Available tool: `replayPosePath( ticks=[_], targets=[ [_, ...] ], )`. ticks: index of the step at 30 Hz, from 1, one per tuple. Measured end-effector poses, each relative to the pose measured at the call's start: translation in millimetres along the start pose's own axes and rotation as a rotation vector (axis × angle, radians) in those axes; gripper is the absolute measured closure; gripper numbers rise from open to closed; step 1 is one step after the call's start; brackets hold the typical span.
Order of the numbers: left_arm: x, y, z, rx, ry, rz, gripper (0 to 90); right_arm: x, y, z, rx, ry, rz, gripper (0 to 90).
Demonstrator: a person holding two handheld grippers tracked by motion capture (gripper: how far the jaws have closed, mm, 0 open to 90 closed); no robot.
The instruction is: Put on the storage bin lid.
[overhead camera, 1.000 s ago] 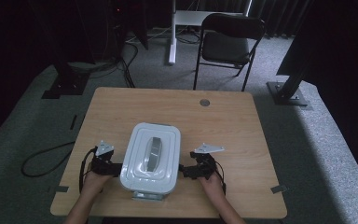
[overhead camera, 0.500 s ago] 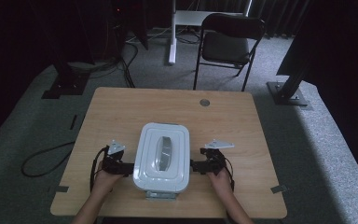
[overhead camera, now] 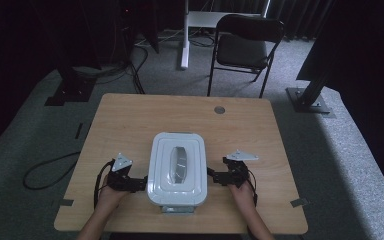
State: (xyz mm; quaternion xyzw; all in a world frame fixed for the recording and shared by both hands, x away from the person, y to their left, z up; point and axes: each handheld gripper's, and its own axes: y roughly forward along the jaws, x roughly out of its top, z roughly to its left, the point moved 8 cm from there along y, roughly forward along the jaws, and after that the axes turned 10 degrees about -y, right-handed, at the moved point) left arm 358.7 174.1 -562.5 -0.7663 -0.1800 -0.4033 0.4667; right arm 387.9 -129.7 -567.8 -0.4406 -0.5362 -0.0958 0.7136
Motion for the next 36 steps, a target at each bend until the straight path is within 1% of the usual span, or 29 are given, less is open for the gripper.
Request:
replayPosePath(
  ticks=[1,2,3,4,6,7,8,12,14,16,18,21,23,26,31,35,36],
  targets=[
    [0.0,0.0,0.0,0.0,0.0,0.0,2.8,0.0,0.0,0.0,0.0,0.0,0.0,13.2],
    [0.2,-1.0,1.4,-0.002,-0.003,-0.01,2.8,-1.5,-1.8,-2.4,-0.018,-0.002,-0.001,13.1],
    [0.1,-1.6,2.1,-0.001,-0.005,-0.013,2.8,-1.5,-1.8,-2.4,-0.018,-0.002,-0.001,13.1],
    [-0.6,-3.1,3.9,-0.001,-0.005,-0.019,2.8,-2.7,-3.5,-4.3,-0.039,-0.011,-0.008,13.1],
    [-0.6,-3.1,3.9,-0.001,-0.005,-0.019,2.8,-3.6,-4.7,-5.4,-0.047,-0.016,-0.012,13.1],
    [-1.8,-5.3,6.0,0.003,-0.007,-0.032,2.8,-3.6,-4.7,-5.4,-0.047,-0.016,-0.012,13.1],
    [-2.6,-6.3,6.7,0.004,-0.006,-0.036,2.8,-6.7,-8.1,-7.4,-0.07,-0.022,-0.015,13.1],
    [-7.0,-9.2,10.0,0.002,-0.007,-0.048,2.8,-12.5,-12.1,-9.7,-0.075,-0.015,-0.02,13.2],
    [-9.5,-10.5,12.4,0.001,-0.009,-0.051,2.8,-15.2,-13.0,-8.6,-0.036,0.012,-0.026,13.2],
    [-11.7,-12.2,13.9,0.001,-0.011,-0.058,2.8,-19.1,-13.8,-9.0,-0.055,0.004,-0.012,13.3],
    [-13.7,-14.0,15.9,0.003,-0.009,-0.063,2.8,-22.5,-14.4,-8.9,-0.06,-0.002,-0.003,13.3],
    [-16.4,-17.8,19.4,0.015,-0.003,-0.074,2.8,-26.5,-15.4,-11.9,-0.062,0.02,-0.005,13.3],
    [-18.6,-20.8,21.4,0.022,-0.004,-0.086,2.8,-28.8,-16.5,-15.0,-0.082,0.021,0.002,13.3],
    [-23.4,-24.3,26.2,0.031,-0.009,-0.087,2.8,-33.0,-18.6,-18.7,-0.121,0.002,0.017,13.2],
    [-29.2,-30.1,34.1,0.042,-0.013,-0.089,2.8,-41.9,-23.8,-27.2,-0.161,0.002,0.041,12.8],
    [-32.3,-34.9,40.7,0.056,-0.018,-0.097,2.8,-46.9,-31.9,-33.8,-0.195,0.009,0.045,12.8],
    [-33.7,-36.1,43.0,0.062,-0.021,-0.093,2.8,-48.4,-34.1,-35.6,-0.204,0.011,0.048,12.7]
  ],
)
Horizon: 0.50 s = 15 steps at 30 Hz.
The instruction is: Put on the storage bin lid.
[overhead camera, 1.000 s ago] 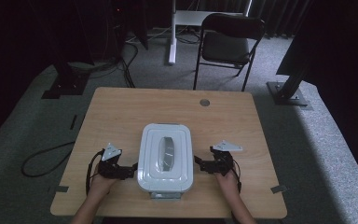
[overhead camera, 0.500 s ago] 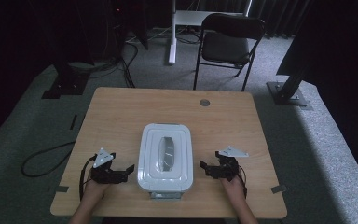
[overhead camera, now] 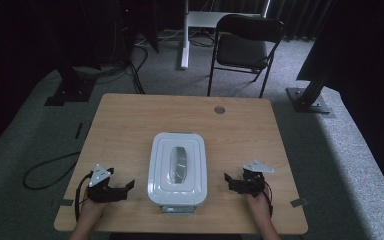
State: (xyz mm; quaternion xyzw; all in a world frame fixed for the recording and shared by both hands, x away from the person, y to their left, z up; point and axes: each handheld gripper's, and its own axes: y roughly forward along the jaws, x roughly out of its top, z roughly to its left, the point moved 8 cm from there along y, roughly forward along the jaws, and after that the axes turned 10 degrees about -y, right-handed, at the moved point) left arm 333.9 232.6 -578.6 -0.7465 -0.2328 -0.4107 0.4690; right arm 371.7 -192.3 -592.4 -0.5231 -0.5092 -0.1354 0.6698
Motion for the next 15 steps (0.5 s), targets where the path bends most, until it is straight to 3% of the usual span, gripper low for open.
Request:
replayPosePath(
  ticks=[6,10,13,15],
  targets=[
    [-4.5,-8.0,13.1,0.032,-0.032,-0.009,2.8,-9.8,-10.5,-13.2,-0.049,0.02,0.008,12.4],
    [-8.0,-12.1,23.4,0.083,-0.032,0.005,2.8,-16.3,-17.7,-22.4,-0.089,0.035,0.009,12.4],
    [-9.4,-14.0,28.9,0.101,-0.056,0.006,2.8,-20.7,-22.5,-29.3,-0.11,0.052,0.013,12.4],
    [-11.5,-18.3,37.3,0.142,-0.082,0.008,2.8,-23.9,-26.3,-33.6,-0.124,0.058,0.013,12.4]
  ],
)
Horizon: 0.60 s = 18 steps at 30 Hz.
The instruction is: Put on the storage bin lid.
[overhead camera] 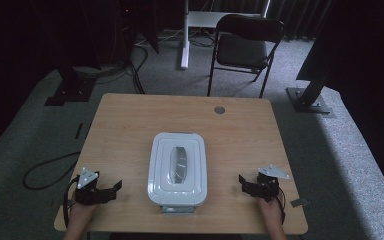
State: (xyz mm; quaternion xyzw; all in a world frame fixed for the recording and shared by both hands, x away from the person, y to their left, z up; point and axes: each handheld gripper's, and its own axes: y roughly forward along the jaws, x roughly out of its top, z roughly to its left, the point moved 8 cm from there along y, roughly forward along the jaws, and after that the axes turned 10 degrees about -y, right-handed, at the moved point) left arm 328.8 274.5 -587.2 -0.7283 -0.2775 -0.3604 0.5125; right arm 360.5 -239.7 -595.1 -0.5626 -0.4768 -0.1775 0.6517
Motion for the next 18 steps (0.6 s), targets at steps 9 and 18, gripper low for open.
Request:
replayPosePath(
  ticks=[9,18],
  targets=[
    [-0.3,-10.0,17.9,0.063,-0.064,-0.014,2.8,-15.8,-12.0,-19.7,-0.076,0.014,0.022,12.4],
    [-6.9,-18.9,28.5,0.12,-0.061,-0.009,2.8,-27.5,-22.6,-32.9,-0.082,0.041,0.024,12.4]
  ],
)
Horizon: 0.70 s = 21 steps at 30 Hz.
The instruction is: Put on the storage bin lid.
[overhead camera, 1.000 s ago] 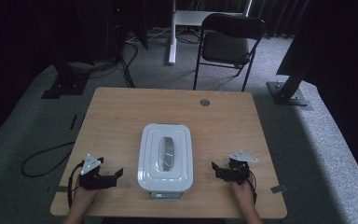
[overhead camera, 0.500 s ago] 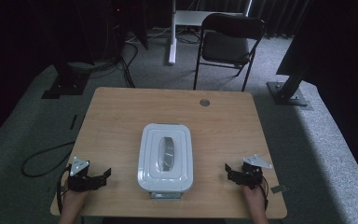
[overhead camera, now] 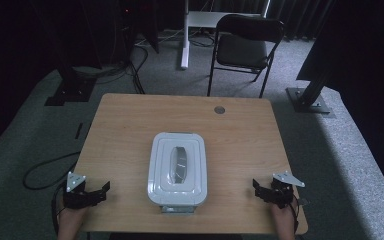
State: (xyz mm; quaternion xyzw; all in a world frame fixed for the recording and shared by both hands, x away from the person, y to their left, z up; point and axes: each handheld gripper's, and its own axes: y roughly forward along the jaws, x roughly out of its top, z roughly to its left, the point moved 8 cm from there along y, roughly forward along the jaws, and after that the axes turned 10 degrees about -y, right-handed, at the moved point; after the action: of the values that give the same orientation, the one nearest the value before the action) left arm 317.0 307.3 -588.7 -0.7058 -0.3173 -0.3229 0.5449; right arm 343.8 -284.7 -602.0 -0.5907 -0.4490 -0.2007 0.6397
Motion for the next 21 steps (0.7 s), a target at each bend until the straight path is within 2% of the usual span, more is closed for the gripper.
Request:
replayPosePath(
  ticks=[6,8,13,21],
  targets=[
    [-1.7,-7.8,13.4,0.04,-0.039,-0.018,2.8,-9.4,-5.5,-9.3,-0.043,-0.002,0.019,12.5],
    [-2.0,-8.8,15.3,0.046,-0.04,-0.019,2.8,-10.7,-6.8,-10.7,-0.045,0.004,0.02,12.5],
    [-4.7,-15.1,30.9,0.116,-0.056,-0.024,2.8,-18.9,-10.9,-19.3,-0.076,0.034,0.038,12.5],
    [-7.0,-16.4,43.7,0.182,-0.083,-0.028,2.8,-22.0,-15.0,-32.8,-0.106,0.093,0.023,12.5]
  ],
)
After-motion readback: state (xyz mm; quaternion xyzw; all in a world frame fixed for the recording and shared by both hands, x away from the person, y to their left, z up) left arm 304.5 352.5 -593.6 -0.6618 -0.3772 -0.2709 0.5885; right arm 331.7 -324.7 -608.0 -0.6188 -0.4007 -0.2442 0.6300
